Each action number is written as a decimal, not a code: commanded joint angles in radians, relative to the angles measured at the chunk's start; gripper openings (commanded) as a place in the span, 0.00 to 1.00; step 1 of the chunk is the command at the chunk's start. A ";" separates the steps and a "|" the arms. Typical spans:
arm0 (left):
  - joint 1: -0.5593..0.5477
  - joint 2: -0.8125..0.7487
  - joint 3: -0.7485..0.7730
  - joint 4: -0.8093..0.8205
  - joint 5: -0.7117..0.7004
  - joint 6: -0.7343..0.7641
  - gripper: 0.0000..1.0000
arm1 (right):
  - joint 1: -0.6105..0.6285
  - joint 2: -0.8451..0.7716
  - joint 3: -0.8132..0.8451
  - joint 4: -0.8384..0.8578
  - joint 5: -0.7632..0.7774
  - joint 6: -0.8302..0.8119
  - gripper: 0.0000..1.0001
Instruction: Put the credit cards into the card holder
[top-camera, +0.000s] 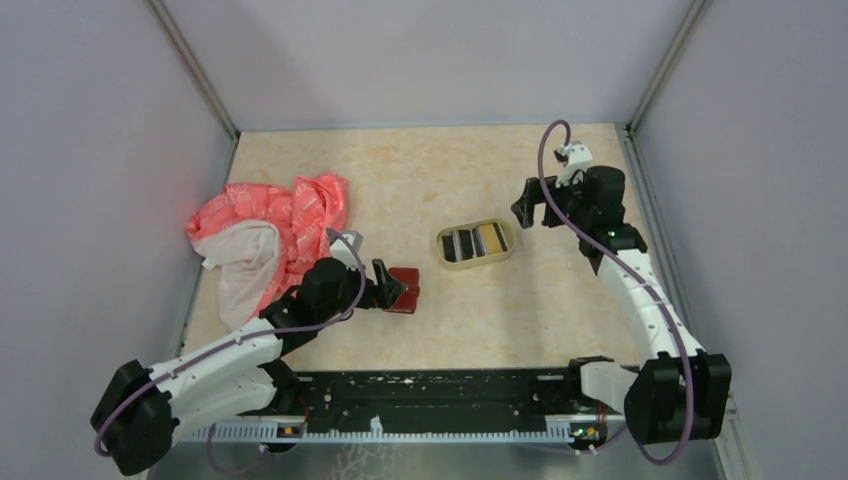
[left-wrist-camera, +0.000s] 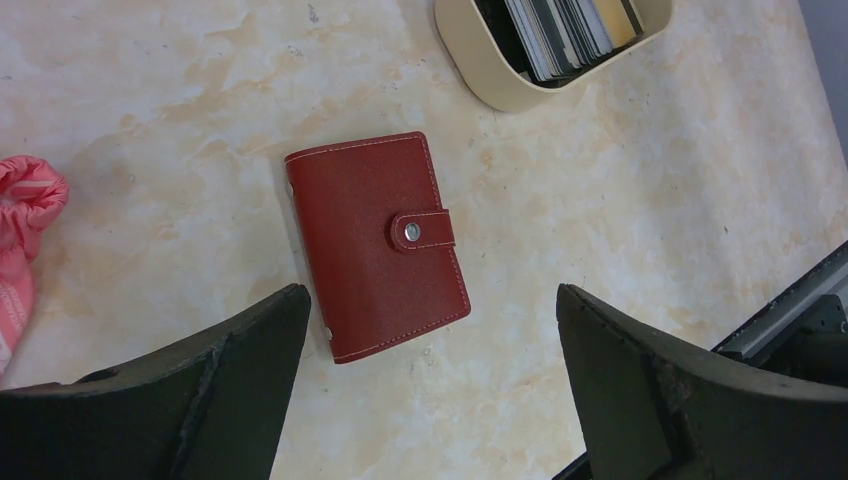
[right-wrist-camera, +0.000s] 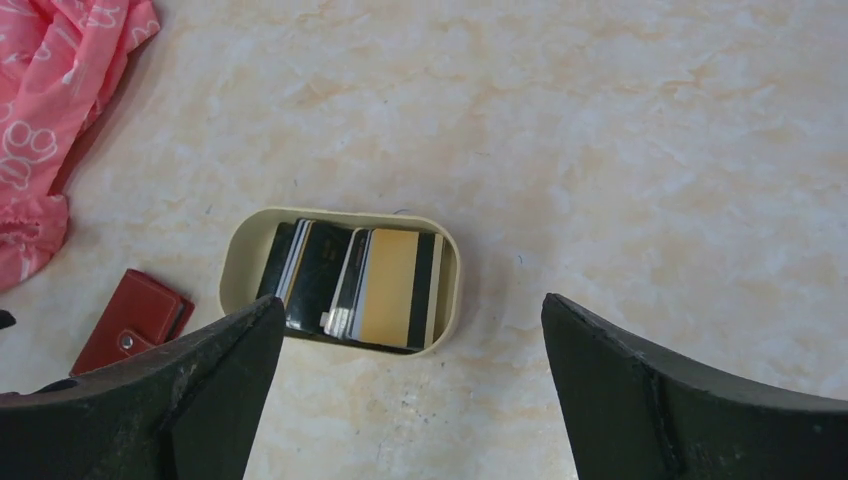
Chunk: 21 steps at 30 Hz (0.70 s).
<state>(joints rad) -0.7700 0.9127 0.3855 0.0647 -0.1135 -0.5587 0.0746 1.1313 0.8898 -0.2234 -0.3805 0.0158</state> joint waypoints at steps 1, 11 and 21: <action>-0.005 0.012 0.001 -0.011 -0.013 -0.019 0.98 | -0.006 -0.036 -0.006 0.089 0.055 0.097 0.98; -0.002 0.061 -0.040 0.005 0.006 -0.093 0.87 | 0.129 0.092 -0.024 0.085 -0.890 -0.196 0.98; 0.008 0.120 -0.022 -0.053 -0.044 -0.146 0.61 | 0.226 0.078 -0.065 -0.165 -0.641 -0.635 0.98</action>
<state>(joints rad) -0.7670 0.9985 0.3313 0.0628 -0.1223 -0.6853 0.2989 1.2270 0.8276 -0.3264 -1.0355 -0.4568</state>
